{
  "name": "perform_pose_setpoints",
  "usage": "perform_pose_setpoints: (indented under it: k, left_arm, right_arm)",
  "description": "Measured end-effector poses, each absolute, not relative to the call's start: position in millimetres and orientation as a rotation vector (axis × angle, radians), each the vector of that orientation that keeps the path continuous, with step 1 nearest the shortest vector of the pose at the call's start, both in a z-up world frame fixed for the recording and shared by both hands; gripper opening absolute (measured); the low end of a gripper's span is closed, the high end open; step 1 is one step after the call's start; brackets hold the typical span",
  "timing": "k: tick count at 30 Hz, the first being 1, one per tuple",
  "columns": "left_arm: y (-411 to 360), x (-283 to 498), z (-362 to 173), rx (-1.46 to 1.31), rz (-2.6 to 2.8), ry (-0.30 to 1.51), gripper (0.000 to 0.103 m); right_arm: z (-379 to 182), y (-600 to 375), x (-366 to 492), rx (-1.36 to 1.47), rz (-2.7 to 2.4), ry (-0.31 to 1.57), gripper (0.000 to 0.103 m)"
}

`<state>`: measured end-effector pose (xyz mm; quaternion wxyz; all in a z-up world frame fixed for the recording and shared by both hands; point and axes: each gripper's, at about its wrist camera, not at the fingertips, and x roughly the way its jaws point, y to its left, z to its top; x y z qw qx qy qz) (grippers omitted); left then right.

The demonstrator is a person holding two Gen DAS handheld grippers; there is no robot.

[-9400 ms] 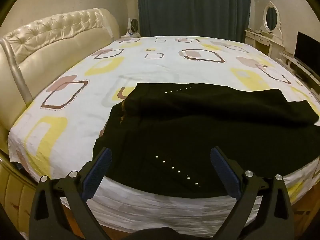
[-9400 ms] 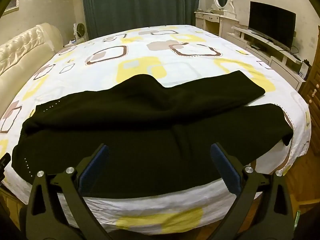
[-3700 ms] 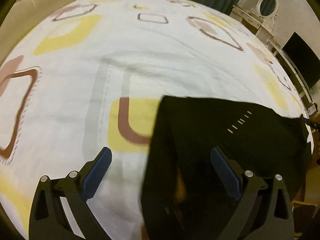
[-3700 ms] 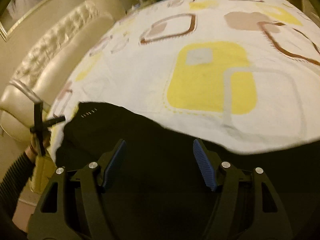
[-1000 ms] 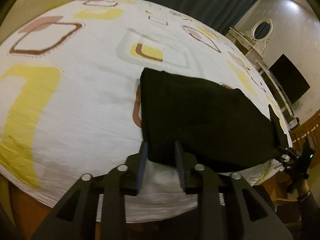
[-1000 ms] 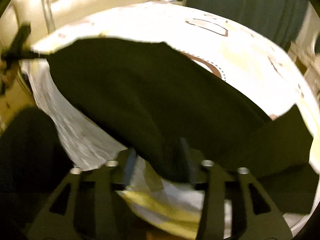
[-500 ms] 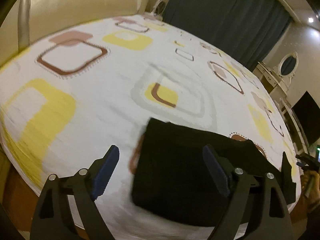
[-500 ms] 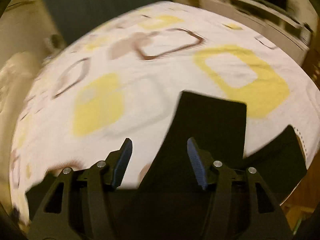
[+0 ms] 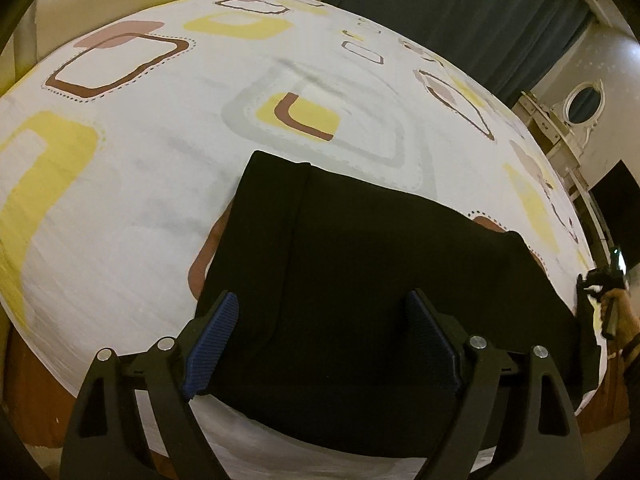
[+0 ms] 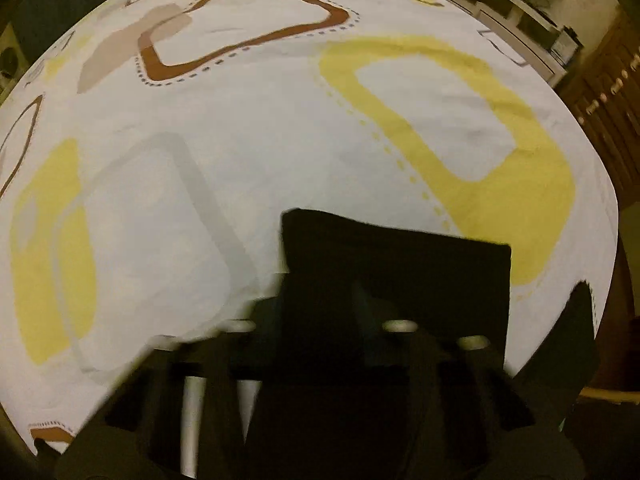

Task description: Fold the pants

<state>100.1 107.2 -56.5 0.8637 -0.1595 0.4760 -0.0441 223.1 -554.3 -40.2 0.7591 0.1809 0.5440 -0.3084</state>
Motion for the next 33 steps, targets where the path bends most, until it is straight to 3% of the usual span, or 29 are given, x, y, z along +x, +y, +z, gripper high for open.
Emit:
perform_pose_setpoints:
  k: [7,11,14,19,21,26,29,32,33]
  left_arm:
    - [105.2,96.4,-54.3,-0.336,-0.074,0.999,0.085]
    - [103.9,92.2,-54.7,-0.346,-0.063,1.001,0.085]
    - [101.2,87.6,-54.6,-0.339,-0.051,0.994,0.085]
    - [93.7,84.5,-55.0,-0.321,-0.053,0.997,0.085]
    - [90.0,84.3,-56.0,-0.321,-0.060,1.003,0.085]
    - [78.6,83.3,-57.8,-0.271,-0.055,1.003,0.085]
    - [75.2,81.7,-57.6,-0.258,-0.051,1.004,0.085]
    - [74.3,80.4,-57.5,-0.262,-0.045,1.003,0.085]
    - [73.6,79.9,-57.6,-0.262,-0.044,1.003,0.085]
  right_arm:
    - [55.4,-553.8,202.3,0.598,-0.410,0.868,0.006]
    - [131.3,-578.4,143.6,0.694,-0.146,0.540,0.006]
    - [149.3,-609.8,80.9,0.733,-0.079,0.413,0.006]
    - [101.4,-672.7,-32.9,0.791,-0.163,0.366,0.006]
    - [49.4,-698.3,-75.9,0.859,-0.246,0.420,0.006]
    - [-38.6,-716.2,-126.8,1.001,-0.343,0.508,0.006]
    - [-63.0,-715.5,-136.4,1.076,-0.338,0.508,0.008]
    - [-72.3,-719.9,-145.6,1.160,-0.334,0.465,0.026]
    - [-73.9,-721.8,-147.4,1.190,-0.331,0.441,0.042]
